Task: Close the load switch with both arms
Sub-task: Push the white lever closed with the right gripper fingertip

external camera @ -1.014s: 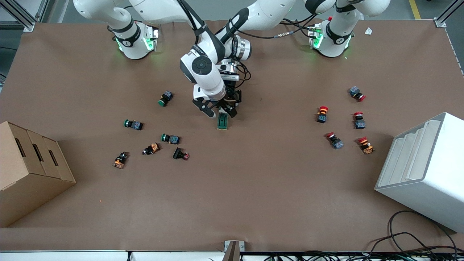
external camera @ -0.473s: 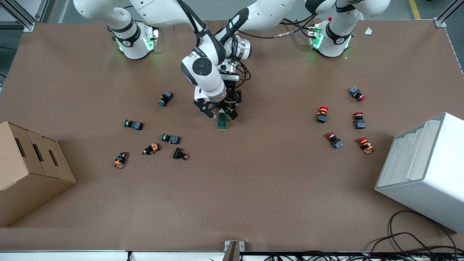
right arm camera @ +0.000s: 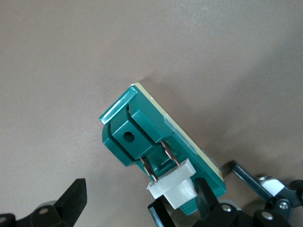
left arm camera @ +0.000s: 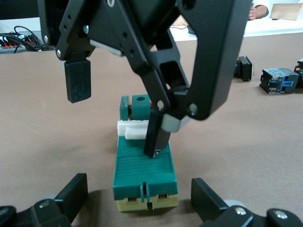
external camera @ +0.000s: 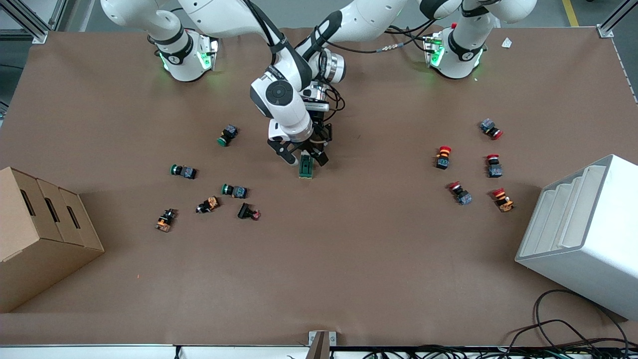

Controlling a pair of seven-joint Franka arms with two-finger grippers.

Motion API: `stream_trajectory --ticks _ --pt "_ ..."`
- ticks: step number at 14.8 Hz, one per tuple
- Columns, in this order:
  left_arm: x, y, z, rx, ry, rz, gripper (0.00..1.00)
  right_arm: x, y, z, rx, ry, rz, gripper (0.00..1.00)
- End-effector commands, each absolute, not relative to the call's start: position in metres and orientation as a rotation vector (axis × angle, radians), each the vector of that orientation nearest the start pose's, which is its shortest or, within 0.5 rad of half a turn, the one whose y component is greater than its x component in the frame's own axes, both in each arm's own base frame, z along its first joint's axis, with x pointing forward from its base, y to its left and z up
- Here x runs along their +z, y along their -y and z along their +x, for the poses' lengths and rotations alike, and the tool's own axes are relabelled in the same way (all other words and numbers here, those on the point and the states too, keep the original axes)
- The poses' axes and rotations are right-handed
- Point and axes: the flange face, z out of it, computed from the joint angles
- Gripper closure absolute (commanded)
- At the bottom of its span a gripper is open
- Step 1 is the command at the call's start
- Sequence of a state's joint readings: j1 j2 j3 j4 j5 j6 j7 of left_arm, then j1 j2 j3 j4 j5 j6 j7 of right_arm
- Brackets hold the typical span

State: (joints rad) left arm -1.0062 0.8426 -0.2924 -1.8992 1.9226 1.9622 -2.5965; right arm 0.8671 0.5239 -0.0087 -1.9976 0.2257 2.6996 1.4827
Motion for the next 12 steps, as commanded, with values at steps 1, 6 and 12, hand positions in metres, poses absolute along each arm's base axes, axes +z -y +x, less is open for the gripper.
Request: stream_trajectory --ticks 1,6,12 --pt "0.05 0.553 0.218 -1.761 -0.241 -2.676 0.01 0.237 -0.466 0.457 0.033 -1.202 -2.631 0.0" --pt "0.05 0.554 0.218 -1.763 -0.239 -2.676 0.01 0.255 -0.465 0.482 0.044 -1.206 -2.631 0.0" --pt "0.05 0.553 0.217 -1.759 -0.24 -2.677 0.01 0.239 -0.472 0.492 0.035 -1.19 -2.646 0.0"
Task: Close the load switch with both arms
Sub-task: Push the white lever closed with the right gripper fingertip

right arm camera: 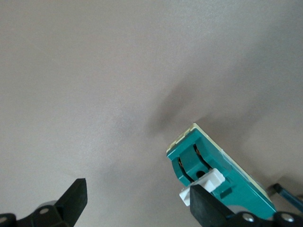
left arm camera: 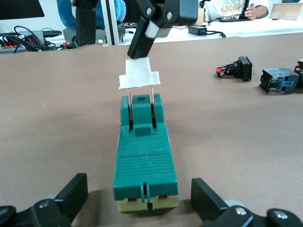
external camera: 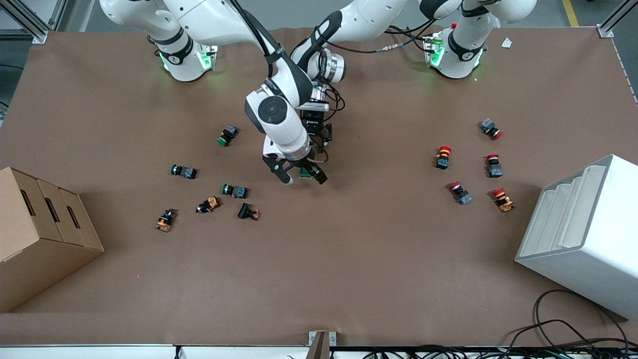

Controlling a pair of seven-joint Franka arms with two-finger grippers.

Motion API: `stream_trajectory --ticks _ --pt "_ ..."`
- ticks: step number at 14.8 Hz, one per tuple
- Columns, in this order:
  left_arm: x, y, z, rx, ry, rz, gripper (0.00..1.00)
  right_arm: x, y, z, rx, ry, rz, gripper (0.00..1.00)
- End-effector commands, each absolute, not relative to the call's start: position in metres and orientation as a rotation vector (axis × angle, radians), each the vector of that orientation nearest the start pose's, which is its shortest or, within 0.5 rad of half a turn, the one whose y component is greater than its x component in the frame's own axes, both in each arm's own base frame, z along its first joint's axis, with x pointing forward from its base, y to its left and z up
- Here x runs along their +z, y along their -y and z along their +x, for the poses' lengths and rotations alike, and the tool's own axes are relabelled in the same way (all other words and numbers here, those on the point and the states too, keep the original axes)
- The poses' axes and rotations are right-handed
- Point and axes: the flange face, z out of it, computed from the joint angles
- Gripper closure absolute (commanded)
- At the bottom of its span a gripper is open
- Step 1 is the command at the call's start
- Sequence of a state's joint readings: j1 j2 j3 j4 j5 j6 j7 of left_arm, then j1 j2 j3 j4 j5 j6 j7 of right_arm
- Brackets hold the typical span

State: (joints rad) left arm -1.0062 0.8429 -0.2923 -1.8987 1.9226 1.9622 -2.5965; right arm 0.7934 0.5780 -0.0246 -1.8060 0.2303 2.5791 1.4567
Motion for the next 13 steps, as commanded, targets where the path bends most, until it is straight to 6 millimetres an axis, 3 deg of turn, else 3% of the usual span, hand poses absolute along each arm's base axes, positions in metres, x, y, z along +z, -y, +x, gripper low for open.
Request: stream_trajectory --ticks 1,5,13 --pt "0.052 0.553 0.219 -1.763 -0.235 -2.675 0.01 0.243 -0.471 0.498 0.029 -1.18 -2.642 0.0" --pt "0.053 0.555 0.22 -1.768 -0.234 -2.676 0.01 0.244 -0.466 0.504 0.019 -1.158 -2.647 0.0" --pt "0.05 0.553 0.218 -1.761 -0.239 -2.675 0.01 0.223 -0.465 0.505 0.006 -1.132 -2.671 0.0"
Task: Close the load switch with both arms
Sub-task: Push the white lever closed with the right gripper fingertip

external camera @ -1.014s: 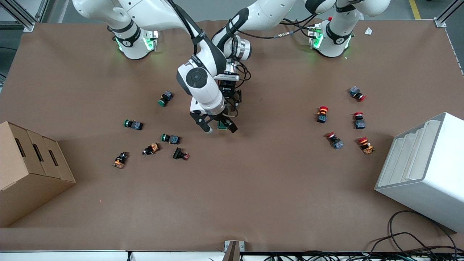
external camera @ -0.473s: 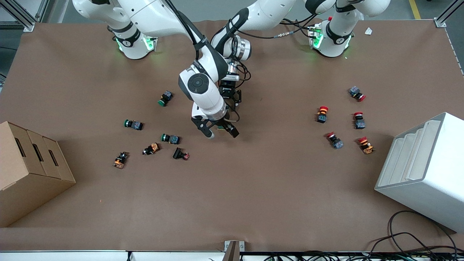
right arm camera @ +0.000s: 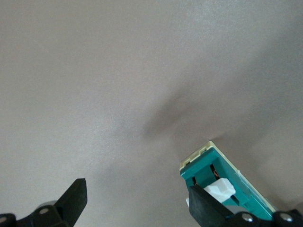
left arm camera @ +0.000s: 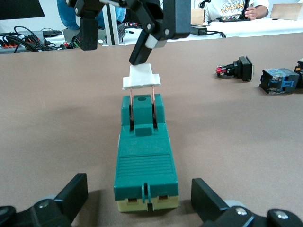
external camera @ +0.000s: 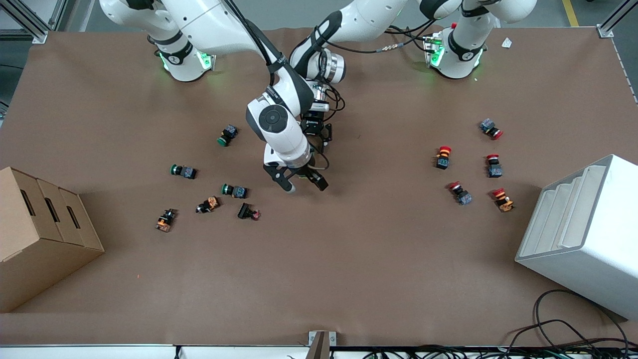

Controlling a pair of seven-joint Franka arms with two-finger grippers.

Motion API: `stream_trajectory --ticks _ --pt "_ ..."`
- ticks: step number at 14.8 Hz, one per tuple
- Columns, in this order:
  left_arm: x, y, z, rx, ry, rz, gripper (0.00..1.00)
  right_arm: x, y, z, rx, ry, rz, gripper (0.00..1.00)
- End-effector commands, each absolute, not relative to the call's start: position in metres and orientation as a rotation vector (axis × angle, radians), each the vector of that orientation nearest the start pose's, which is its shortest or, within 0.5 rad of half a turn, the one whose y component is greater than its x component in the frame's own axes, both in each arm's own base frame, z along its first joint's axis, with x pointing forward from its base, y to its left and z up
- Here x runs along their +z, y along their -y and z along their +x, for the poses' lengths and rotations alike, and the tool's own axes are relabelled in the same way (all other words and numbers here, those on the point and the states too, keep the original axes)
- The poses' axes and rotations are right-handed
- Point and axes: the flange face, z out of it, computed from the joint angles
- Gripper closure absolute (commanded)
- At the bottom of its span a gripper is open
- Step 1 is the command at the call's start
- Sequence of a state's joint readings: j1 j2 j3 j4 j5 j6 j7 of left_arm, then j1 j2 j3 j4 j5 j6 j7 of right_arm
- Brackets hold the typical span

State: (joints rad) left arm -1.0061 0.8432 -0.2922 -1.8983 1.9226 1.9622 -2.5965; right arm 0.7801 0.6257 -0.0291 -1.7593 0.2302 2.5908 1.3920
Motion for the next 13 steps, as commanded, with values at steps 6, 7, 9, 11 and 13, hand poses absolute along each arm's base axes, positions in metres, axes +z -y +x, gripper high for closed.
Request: stream_trajectory --ticks 6,7,9,11,13 --pt "0.051 0.553 0.219 -1.761 -0.236 -2.676 0.01 0.202 -0.463 0.507 -0.018 -1.116 -2.672 0.0" --pt "0.05 0.552 0.219 -1.758 -0.235 -2.676 0.01 0.198 -0.462 0.507 -0.021 -1.115 -2.672 0.0" --pt "0.05 0.552 0.22 -1.757 -0.235 -2.675 0.0 0.19 -0.461 0.508 -0.034 -1.115 -2.666 0.0" --pt "0.051 0.553 0.221 -1.76 -0.232 -2.675 0.0 0.179 -0.46 0.508 -0.043 -1.103 -2.676 0.0" --pt "0.051 0.553 0.221 -1.76 -0.23 -2.675 0.0 0.17 -0.459 0.508 -0.048 -1.101 -2.681 0.0"
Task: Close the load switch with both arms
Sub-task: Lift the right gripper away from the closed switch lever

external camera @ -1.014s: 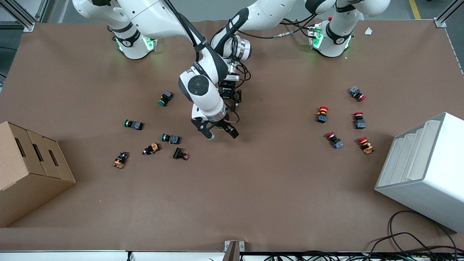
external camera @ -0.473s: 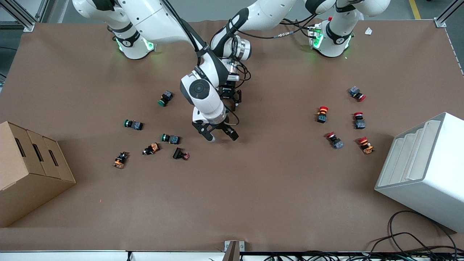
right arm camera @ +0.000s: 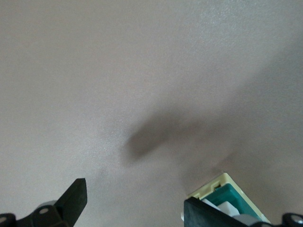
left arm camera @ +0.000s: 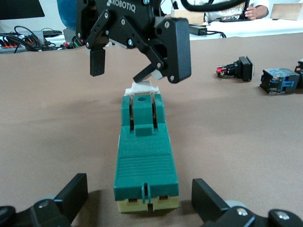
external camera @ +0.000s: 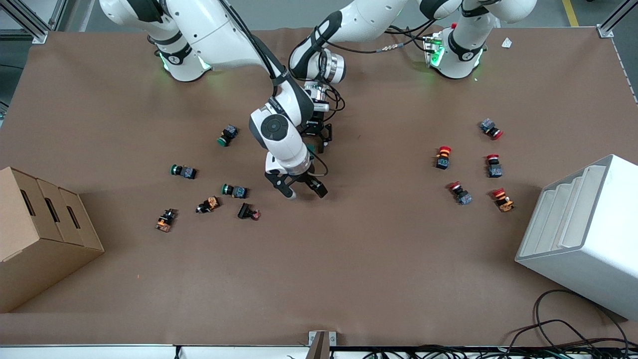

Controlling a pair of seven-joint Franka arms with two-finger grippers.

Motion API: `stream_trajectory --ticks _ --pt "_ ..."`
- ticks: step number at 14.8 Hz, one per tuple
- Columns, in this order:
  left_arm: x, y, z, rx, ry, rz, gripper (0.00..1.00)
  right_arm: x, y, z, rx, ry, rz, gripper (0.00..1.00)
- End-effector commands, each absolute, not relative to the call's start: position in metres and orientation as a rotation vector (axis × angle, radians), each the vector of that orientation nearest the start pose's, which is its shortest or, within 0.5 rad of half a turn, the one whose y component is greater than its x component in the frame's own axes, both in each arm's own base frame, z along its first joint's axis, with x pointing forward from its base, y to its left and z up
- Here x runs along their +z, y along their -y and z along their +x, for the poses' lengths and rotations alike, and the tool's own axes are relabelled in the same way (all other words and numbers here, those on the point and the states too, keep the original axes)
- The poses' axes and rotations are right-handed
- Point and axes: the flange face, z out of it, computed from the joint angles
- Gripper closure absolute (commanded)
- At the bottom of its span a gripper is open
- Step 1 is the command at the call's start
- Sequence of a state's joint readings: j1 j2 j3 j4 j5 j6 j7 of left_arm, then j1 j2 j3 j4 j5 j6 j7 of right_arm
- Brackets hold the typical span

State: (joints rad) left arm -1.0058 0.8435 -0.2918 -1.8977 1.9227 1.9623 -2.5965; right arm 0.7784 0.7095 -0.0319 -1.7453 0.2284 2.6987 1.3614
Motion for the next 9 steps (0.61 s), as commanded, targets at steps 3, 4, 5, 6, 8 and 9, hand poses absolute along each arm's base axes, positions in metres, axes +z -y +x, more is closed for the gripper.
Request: stream_trajectory --ticks 3,4,5,6,8,9 --pt "0.054 0.553 0.222 -1.759 -0.231 -2.672 0.0 0.162 -0.46 0.512 -0.055 -1.093 -2.688 0.0" --pt "0.057 0.555 0.224 -1.762 -0.222 -2.671 0.0 0.16 -0.46 0.514 -0.057 -1.094 -2.688 0.0" --pt "0.058 0.554 0.225 -1.761 -0.218 -2.672 0.0 0.159 -0.46 0.514 -0.059 -1.092 -2.688 0.0" --pt "0.062 0.556 0.226 -1.763 -0.207 -2.676 0.0 0.157 -0.46 0.514 -0.065 -1.089 -2.688 0.0" --pt "0.066 0.561 0.227 -1.77 -0.189 -2.681 0.0 0.152 -0.46 0.514 -0.08 -1.081 -2.683 0.0" --pt "0.066 0.56 0.228 -1.761 -0.178 -2.681 0.0 0.149 -0.459 0.514 -0.079 -1.082 -2.685 0.0"
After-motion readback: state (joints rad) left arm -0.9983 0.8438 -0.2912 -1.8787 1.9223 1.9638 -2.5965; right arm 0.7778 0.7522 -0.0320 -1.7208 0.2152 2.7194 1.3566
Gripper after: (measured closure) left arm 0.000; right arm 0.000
